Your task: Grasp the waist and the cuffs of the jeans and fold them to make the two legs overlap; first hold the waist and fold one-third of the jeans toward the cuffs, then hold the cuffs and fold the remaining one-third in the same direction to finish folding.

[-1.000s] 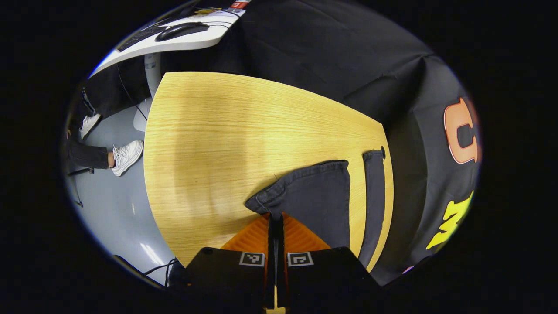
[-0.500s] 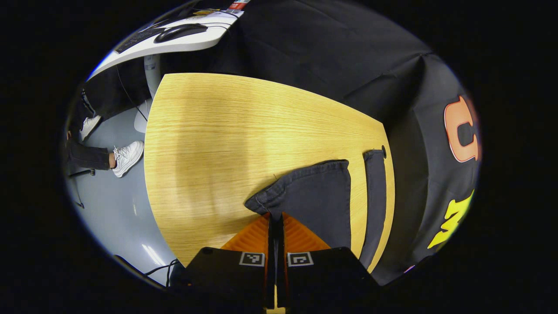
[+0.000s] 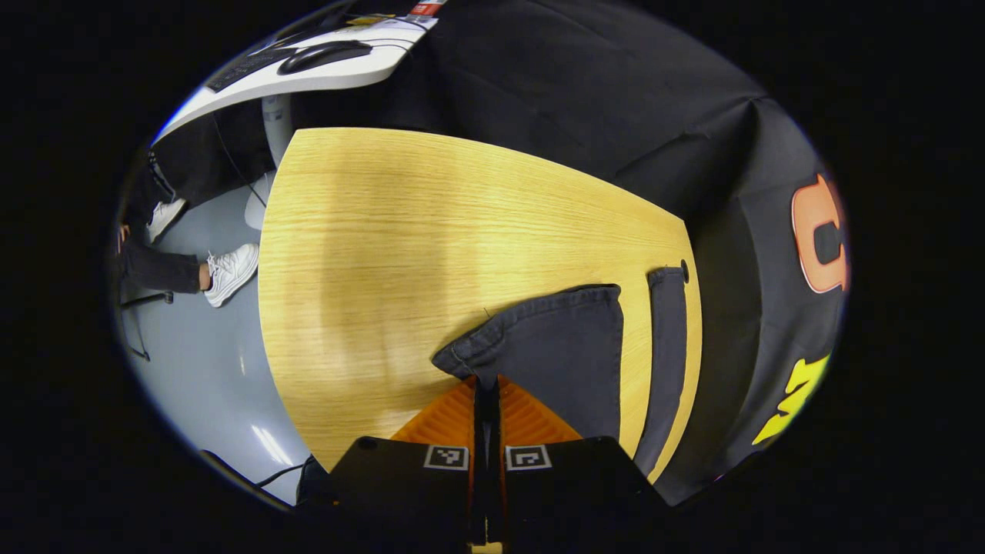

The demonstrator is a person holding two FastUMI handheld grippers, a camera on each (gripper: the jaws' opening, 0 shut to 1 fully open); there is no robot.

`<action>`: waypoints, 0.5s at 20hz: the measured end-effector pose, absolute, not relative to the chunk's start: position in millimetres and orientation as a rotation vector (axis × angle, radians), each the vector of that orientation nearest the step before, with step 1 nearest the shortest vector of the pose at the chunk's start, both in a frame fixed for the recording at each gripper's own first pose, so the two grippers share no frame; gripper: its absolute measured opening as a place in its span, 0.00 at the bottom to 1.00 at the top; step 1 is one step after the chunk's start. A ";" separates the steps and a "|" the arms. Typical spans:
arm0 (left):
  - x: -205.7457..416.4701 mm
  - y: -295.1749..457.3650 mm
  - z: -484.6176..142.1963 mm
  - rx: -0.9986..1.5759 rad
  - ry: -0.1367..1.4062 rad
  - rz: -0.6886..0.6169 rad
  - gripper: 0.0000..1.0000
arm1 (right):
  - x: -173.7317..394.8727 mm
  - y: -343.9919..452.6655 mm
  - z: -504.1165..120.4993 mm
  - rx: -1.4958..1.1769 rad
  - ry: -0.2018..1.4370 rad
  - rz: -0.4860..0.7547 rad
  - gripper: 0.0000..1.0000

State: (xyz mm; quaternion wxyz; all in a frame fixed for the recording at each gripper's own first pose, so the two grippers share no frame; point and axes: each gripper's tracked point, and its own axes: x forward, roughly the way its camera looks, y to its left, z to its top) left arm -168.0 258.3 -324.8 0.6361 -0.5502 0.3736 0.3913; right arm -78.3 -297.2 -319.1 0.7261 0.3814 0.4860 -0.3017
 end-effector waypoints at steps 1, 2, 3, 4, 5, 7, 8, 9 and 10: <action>-167.4 258.0 -323.3 -1.251 0.863 0.903 0.04 | -75.7 -297.0 -312.4 0.846 1.059 -0.652 0.01; -163.7 257.3 -320.3 -1.262 0.864 0.906 0.03 | -71.3 -295.2 -302.7 0.852 1.041 -0.636 0.01; -158.2 255.3 -314.3 -1.296 0.847 0.911 0.04 | -65.1 -294.3 -294.0 0.858 1.020 -0.621 0.01; -149.4 255.0 -305.0 -1.339 0.822 0.910 0.03 | -59.1 -293.4 -284.5 0.867 1.001 -0.604 0.01; -140.4 256.2 -294.3 -1.376 0.793 0.909 0.04 | -53.2 -291.5 -275.7 0.877 0.983 -0.586 0.01; -121.5 260.8 -272.0 -1.402 0.761 0.892 0.03 | -38.7 -288.2 -259.6 0.894 0.953 -0.554 0.01; -110.2 262.1 -259.9 -1.404 0.747 0.876 0.03 | -30.0 -286.2 -251.3 0.903 0.935 -0.536 0.01; -100.3 261.2 -248.9 -1.413 0.736 0.861 0.03 | -19.6 -284.1 -242.0 0.915 0.917 -0.517 0.00; -86.4 262.2 -234.6 -1.435 0.707 0.840 0.04 | -10.1 -281.5 -235.1 0.921 0.902 -0.496 0.00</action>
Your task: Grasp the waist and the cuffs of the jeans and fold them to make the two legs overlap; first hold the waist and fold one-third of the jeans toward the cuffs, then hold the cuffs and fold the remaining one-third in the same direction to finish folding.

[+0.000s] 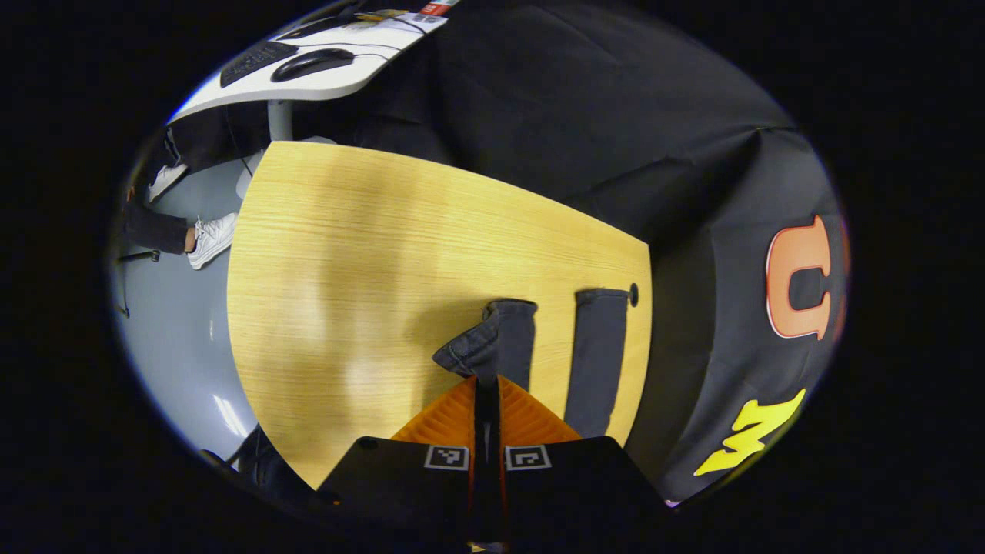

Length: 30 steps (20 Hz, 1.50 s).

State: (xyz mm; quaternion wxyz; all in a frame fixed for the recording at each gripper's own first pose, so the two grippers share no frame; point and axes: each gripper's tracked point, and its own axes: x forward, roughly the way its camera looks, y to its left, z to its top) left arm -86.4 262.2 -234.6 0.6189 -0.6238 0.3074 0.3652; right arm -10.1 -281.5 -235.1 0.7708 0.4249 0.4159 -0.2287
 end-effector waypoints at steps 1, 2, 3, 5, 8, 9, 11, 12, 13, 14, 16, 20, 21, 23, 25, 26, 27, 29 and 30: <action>-71.5 265.0 -224.6 -1.454 0.679 0.818 0.03 | -1.0 -280.0 -227.4 0.924 0.887 -0.477 0.01; -60.4 267.9 -214.4 -1.456 0.667 0.800 0.03 | 8.3 -278.9 -219.7 0.928 0.871 -0.461 0.01; -52.3 272.3 -208.2 -1.442 0.669 0.792 0.03 | 18.2 -277.8 -213.4 0.933 0.856 -0.444 0.01; -30.7 278.1 -199.8 -1.450 0.653 0.782 0.04 | 37.1 -276.7 -204.1 0.941 0.836 -0.422 0.01; 4.4 285.8 -193.4 -1.479 0.639 0.775 0.03 | 64.5 -273.1 -202.2 0.942 0.816 -0.408 0.00; 13.5 286.3 -195.4 -1.472 0.641 0.778 0.04 | 73.6 -272.7 -203.3 0.936 0.811 -0.405 0.01; 34.0 290.4 -201.7 -1.455 0.652 0.786 0.03 | 90.0 -270.2 -205.6 0.937 0.798 -0.404 0.01; 45.4 291.7 -204.6 -1.453 0.649 0.791 0.04 | 98.0 -268.5 -207.7 0.943 0.792 -0.408 0.05; 56.5 291.3 -205.1 -1.447 0.650 0.795 0.03 | 106.3 -267.5 -211.2 0.944 0.786 -0.410 0.01; 67.6 292.4 -208.3 -1.438 0.654 0.794 0.03 | 115.7 -267.4 -215.2 0.942 0.781 -0.414 0.05; 90.4 295.1 -216.6 -1.411 0.661 0.798 0.03 | 131.6 -268.2 -222.0 0.939 0.778 -0.421 0.01; 130.8 295.8 -241.6 -1.327 0.707 0.801 0.03 | 162.5 -264.5 -242.1 0.911 0.773 -0.428 0.01; 141.6 294.6 -247.3 -1.302 0.720 0.800 0.04 | 169.4 -263.8 -246.9 0.895 0.774 -0.428 0.01; 161.7 291.7 -255.4 -1.269 0.737 0.792 0.03 | 184.4 -261.7 -254.8 0.878 0.774 -0.433 0.01; 179.4 293.1 -259.4 -1.250 0.741 0.784 0.03 | 197.1 -262.2 -260.3 0.867 0.773 -0.441 0.01; 188.3 292.7 -260.3 -1.237 0.742 0.779 0.03 | 203.7 -261.9 -264.3 0.860 0.772 -0.443 0.01; 193.9 292.0 -264.6 -1.225 0.751 0.773 0.03 | 209.7 -262.6 -269.4 0.851 0.776 -0.446 0.01; 205.8 290.8 -280.2 -1.211 0.775 0.775 0.03 | 219.3 -262.5 -283.6 0.842 0.793 -0.462 0.01; 209.8 289.9 -285.9 -1.211 0.784 0.779 0.04 | 221.7 -262.2 -290.7 0.836 0.801 -0.472 0.01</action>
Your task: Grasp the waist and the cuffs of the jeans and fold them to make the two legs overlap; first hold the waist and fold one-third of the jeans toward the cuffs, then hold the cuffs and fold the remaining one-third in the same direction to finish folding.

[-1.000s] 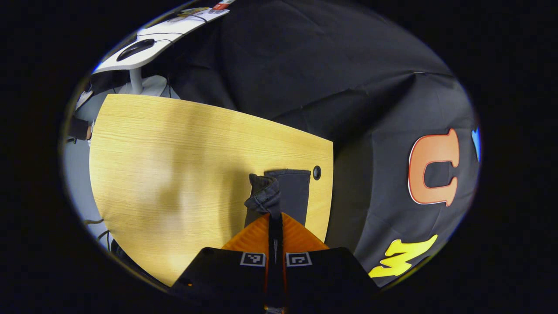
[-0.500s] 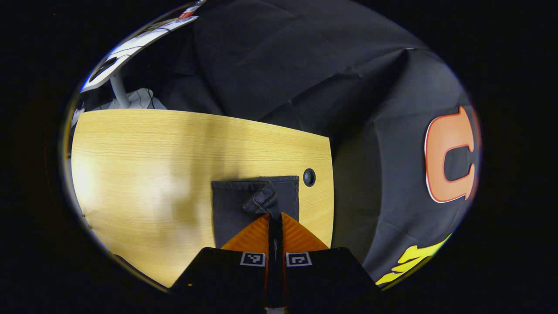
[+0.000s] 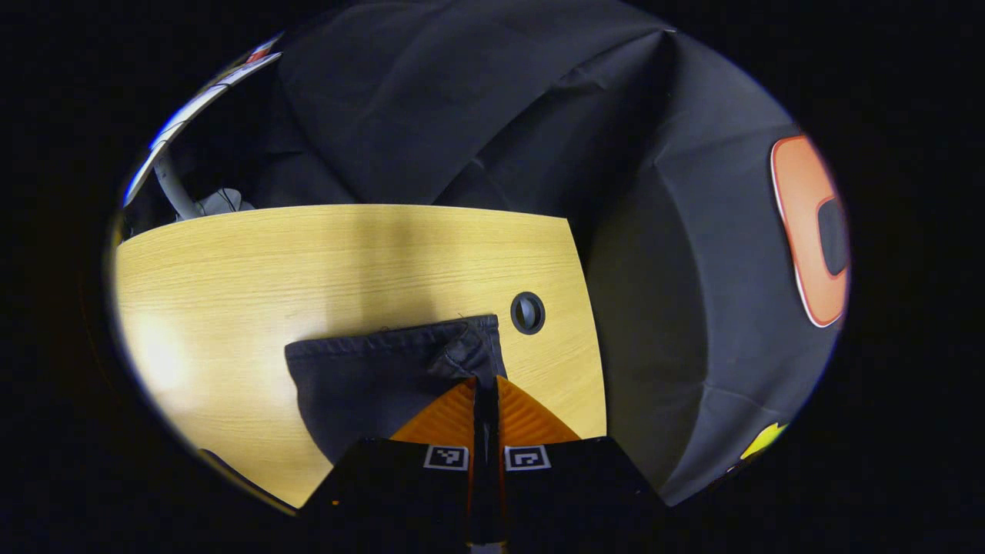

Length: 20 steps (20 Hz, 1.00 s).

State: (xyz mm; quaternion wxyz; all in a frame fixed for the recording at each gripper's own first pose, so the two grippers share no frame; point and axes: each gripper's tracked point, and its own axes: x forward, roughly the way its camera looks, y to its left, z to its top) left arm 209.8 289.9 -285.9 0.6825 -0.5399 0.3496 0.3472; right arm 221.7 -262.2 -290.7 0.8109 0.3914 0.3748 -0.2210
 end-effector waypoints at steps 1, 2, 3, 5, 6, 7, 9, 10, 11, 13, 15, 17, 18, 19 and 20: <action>214.0 290.2 -294.5 -1.203 0.797 0.784 0.04 | 224.3 -261.5 -297.8 0.829 0.807 -0.481 0.01; 217.4 290.8 -301.2 -1.188 0.807 0.784 0.03 | 226.0 -261.3 -304.0 0.817 0.814 -0.489 0.01; 219.8 290.2 -308.2 -1.172 0.815 0.780 0.03 | 226.5 -261.0 -310.4 0.803 0.824 -0.497 0.01; 224.1 290.3 -317.9 -1.137 0.825 0.769 0.03 | 227.7 -260.8 -323.3 0.780 0.842 -0.514 0.01; 228.7 288.6 -319.4 -1.116 0.823 0.754 0.04 | 228.3 -260.2 -326.0 0.767 0.848 -0.519 0.00; 232.8 287.8 -320.3 -1.088 0.821 0.744 0.04 | 227.9 -258.9 -326.2 0.752 0.852 -0.518 0.01; 239.0 289.9 -324.2 -1.022 0.810 0.722 0.05 | 228.0 -257.7 -327.3 0.735 0.850 -0.504 0.00; 243.9 293.3 -320.8 -0.977 0.795 0.704 0.00 | 229.5 -256.8 -326.9 0.735 0.843 -0.489 0.06; 251.6 295.1 -317.5 -0.946 0.778 0.671 0.25 | 232.1 -257.0 -326.0 0.735 0.830 -0.472 0.24; 265.6 303.6 -302.8 -0.864 0.729 0.620 0.75 | 235.3 -245.6 -321.7 0.724 0.843 -0.435 0.60; 266.2 314.6 -295.0 -0.754 0.682 0.595 0.99 | 235.5 -244.2 -321.1 0.676 0.845 -0.422 0.95; 268.0 312.4 -275.3 -0.685 0.648 0.538 0.99 | 240.3 -240.7 -311.3 0.662 0.810 -0.404 0.98; 268.6 311.5 -264.4 -0.649 0.632 0.511 0.99 | 241.6 -237.5 -303.4 0.659 0.788 -0.390 0.92; 268.9 306.6 -251.3 -0.607 0.608 0.488 0.99 | 241.7 -236.1 -293.8 0.648 0.765 -0.375 0.92; 269.3 301.0 -235.0 -0.562 0.581 0.457 0.99 | 241.0 -234.8 -283.4 0.636 0.739 -0.358 0.98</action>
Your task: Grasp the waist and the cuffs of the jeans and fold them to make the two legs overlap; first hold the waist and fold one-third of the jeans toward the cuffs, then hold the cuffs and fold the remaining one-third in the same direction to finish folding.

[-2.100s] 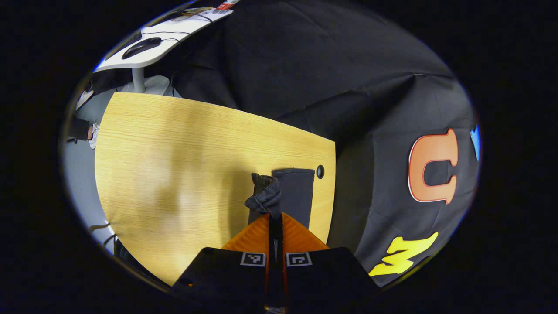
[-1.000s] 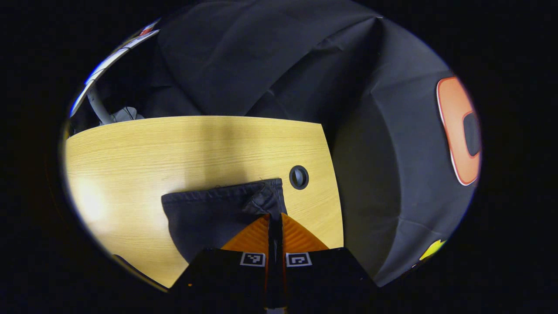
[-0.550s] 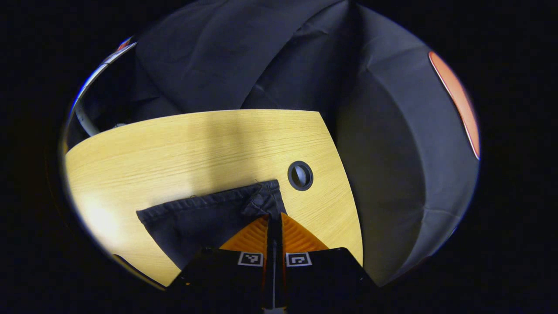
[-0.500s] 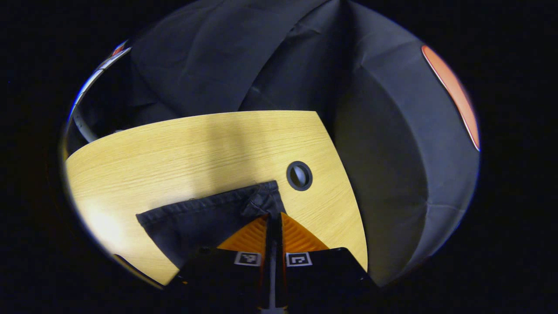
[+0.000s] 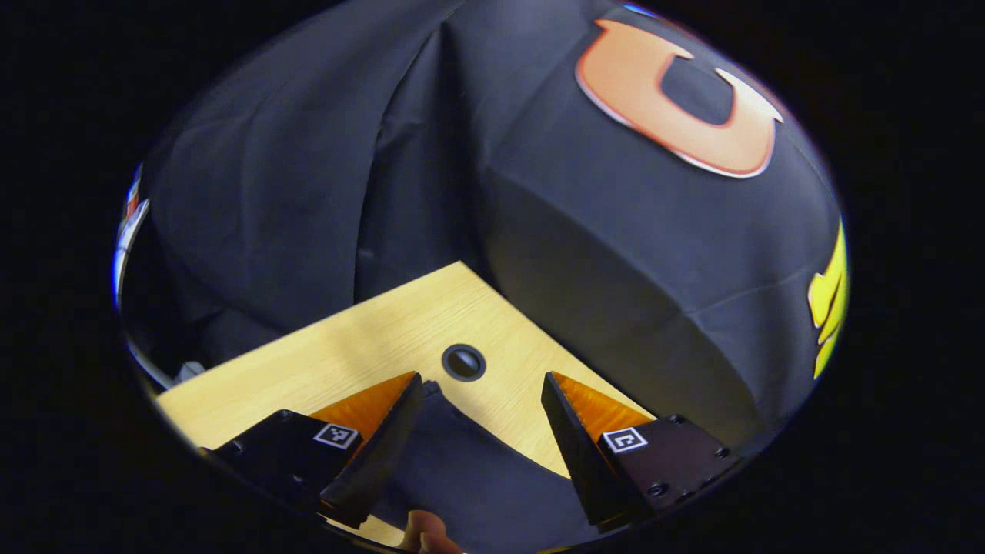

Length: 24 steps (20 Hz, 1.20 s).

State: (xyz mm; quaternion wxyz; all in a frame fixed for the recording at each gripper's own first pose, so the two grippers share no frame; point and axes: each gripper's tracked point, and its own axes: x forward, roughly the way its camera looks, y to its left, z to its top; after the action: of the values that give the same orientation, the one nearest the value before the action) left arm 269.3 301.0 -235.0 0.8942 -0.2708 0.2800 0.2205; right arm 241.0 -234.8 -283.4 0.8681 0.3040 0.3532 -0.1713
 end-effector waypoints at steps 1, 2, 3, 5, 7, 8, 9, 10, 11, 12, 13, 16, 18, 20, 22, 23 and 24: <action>268.3 291.7 -220.8 -0.521 0.551 0.415 0.99 | 238.2 -234.3 -271.8 0.624 0.717 -0.344 0.98; 267.0 281.8 -199.8 -0.483 0.508 0.368 0.99 | 231.2 -234.8 -260.9 0.614 0.693 -0.336 0.98; 261.2 270.2 -175.2 -0.443 0.462 0.320 0.99 | 222.8 -236.1 -251.2 0.611 0.677 -0.336 0.98; 244.5 245.5 -137.5 -0.360 0.374 0.214 0.99 | 200.8 -240.1 -236.2 0.624 0.639 -0.347 0.95; 221.5 221.4 -104.2 -0.252 0.290 0.139 0.99 | 173.9 -244.5 -227.5 0.659 0.621 -0.362 0.98; 209.2 209.7 -92.7 -0.195 0.266 0.113 0.99 | 159.5 -248.0 -224.9 0.680 0.620 -0.374 0.98; 198.6 195.6 -86.5 -0.151 0.249 0.095 0.99 | 144.2 -251.0 -224.0 0.707 0.621 -0.382 0.98; 189.8 185.3 -82.6 -0.128 0.242 0.072 0.98 | 131.4 -254.3 -223.6 0.739 0.620 -0.395 0.98; 188.3 177.0 -82.5 -0.126 0.239 0.048 0.99 | 120.6 -257.8 -226.2 0.767 0.620 -0.410 0.98; 183.2 170.2 -78.4 -0.134 0.232 0.027 0.99 | 108.3 -260.9 -230.6 0.786 0.628 -0.427 0.98; 179.0 159.8 -74.7 -0.132 0.220 0.013 0.99 | 96.1 -262.8 -235.8 0.806 0.638 -0.444 0.98; 166.6 141.3 -63.4 -0.108 0.196 -0.005 1.00 | 74.5 -257.8 -258.9 0.898 0.678 -0.467 0.98; 155.2 127.9 -52.0 -0.104 0.169 -0.012 0.98 | 72.3 -251.8 -274.7 0.984 0.702 -0.476 0.98; 151.9 111.7 -45.0 -0.107 0.150 -0.044 0.98 | 75.3 -248.2 -285.3 1.033 0.718 -0.479 0.92; 146.1 98.4 -42.2 -0.112 0.154 -0.073 0.99 | 79.9 -240.8 -294.7 1.052 0.743 -0.470 0.92; 143.8 93.1 -41.8 -0.116 0.160 -0.086 0.99 | 82.0 -237.9 -298.0 1.063 0.752 -0.466 0.92; 140.8 89.4 -41.8 -0.120 0.167 -0.097 0.99 | 86.2 -236.3 -302.3 1.077 0.757 -0.463 0.92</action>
State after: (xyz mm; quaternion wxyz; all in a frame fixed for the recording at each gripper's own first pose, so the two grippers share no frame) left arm 140.8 89.4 -41.8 0.9936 -0.0600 0.0832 -0.0482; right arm 86.2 -236.3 -302.3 0.7663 0.4959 0.3486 -0.2132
